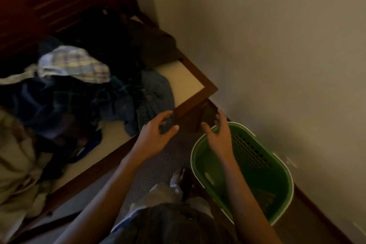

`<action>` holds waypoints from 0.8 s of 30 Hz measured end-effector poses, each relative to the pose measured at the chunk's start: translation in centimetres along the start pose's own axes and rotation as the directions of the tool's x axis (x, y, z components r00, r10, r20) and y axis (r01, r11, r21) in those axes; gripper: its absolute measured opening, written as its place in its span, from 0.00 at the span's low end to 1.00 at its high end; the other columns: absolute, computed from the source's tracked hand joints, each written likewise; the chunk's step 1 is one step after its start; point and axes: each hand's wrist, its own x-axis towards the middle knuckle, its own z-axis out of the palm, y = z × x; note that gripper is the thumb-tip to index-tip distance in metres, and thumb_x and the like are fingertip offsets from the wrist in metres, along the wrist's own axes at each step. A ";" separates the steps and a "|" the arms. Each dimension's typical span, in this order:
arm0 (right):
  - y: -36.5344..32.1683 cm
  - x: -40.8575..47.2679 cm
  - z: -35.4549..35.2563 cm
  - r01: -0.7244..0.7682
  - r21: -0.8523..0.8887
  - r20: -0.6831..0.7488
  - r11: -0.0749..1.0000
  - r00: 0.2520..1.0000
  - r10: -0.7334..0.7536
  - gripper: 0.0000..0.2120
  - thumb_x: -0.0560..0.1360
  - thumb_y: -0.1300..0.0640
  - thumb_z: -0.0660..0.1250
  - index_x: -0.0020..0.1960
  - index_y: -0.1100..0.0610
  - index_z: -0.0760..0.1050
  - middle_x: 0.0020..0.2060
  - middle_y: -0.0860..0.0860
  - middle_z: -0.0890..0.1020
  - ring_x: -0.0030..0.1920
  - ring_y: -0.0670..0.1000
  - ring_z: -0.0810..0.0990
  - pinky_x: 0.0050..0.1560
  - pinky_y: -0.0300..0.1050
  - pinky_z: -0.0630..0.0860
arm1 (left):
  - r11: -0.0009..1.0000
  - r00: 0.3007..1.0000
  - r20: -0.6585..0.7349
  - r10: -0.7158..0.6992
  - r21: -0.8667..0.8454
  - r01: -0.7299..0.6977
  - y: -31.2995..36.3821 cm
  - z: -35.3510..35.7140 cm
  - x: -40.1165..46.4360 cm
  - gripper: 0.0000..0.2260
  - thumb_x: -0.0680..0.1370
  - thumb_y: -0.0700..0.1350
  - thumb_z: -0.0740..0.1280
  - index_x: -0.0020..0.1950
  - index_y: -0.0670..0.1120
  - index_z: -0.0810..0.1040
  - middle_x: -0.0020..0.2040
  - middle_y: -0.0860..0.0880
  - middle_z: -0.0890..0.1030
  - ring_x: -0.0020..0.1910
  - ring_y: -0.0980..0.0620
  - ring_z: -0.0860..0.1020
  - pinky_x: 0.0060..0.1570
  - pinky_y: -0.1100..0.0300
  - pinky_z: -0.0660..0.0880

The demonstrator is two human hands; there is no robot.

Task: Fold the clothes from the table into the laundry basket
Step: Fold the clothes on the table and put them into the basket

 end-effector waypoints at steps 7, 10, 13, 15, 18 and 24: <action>-5.7 -1.7 4.8 0.162 0.028 0.258 0.986 0.952 -0.163 0.33 0.78 0.49 0.69 0.79 0.49 0.59 0.75 0.49 0.67 0.73 0.49 0.67 0.69 0.49 0.68 | 0.996 0.934 -0.345 -0.091 -0.046 0.080 -2.7 -6.1 -7.1 0.25 0.78 0.54 0.69 0.74 0.54 0.69 0.66 0.53 0.77 0.66 0.56 0.75 0.57 0.62 0.75; -7.8 -3.1 8.6 0.246 0.037 0.395 0.969 0.887 -0.241 0.31 0.79 0.48 0.69 0.78 0.48 0.61 0.74 0.48 0.68 0.73 0.49 0.67 0.64 0.45 0.68 | 0.992 0.886 -0.445 -0.127 -0.078 0.103 -4.9 -8.2 -10.2 0.25 0.77 0.55 0.70 0.74 0.55 0.70 0.65 0.54 0.78 0.65 0.58 0.75 0.59 0.58 0.76; -9.7 -5.1 13.1 0.324 0.048 0.518 0.945 0.801 -0.301 0.31 0.79 0.47 0.68 0.78 0.48 0.61 0.75 0.48 0.68 0.74 0.49 0.67 0.63 0.44 0.68 | 0.983 0.822 -0.540 -0.180 -0.131 0.129 -7.3 -10.6 -13.3 0.24 0.77 0.53 0.70 0.72 0.55 0.70 0.66 0.57 0.76 0.64 0.59 0.75 0.60 0.55 0.77; -10.7 -6.6 16.1 0.375 0.052 0.567 0.925 0.752 -0.337 0.30 0.79 0.47 0.68 0.78 0.48 0.62 0.74 0.48 0.69 0.73 0.48 0.67 0.62 0.41 0.67 | 0.975 0.774 -0.595 -0.216 -0.165 0.146 -9.1 -12.3 -15.1 0.24 0.78 0.53 0.70 0.73 0.54 0.71 0.66 0.56 0.77 0.64 0.59 0.75 0.57 0.55 0.78; -11.7 -8.5 20.0 0.437 0.051 0.596 0.898 0.708 -0.378 0.30 0.78 0.48 0.69 0.77 0.49 0.63 0.73 0.48 0.71 0.72 0.47 0.69 0.56 0.33 0.66 | 0.966 0.728 -0.637 -0.255 -0.205 0.159 -12.0 -14.4 -17.3 0.24 0.78 0.53 0.70 0.73 0.53 0.71 0.65 0.56 0.77 0.65 0.58 0.75 0.51 0.66 0.77; -13.4 -12.9 30.1 0.528 0.037 0.615 0.848 0.657 -0.436 0.28 0.77 0.49 0.70 0.75 0.50 0.67 0.69 0.47 0.74 0.69 0.44 0.71 0.67 0.51 0.73 | 0.965 0.725 -0.637 -0.261 -0.168 0.200 -19.8 -20.4 -20.9 0.32 0.74 0.57 0.73 0.75 0.54 0.67 0.68 0.55 0.75 0.66 0.56 0.73 0.62 0.59 0.73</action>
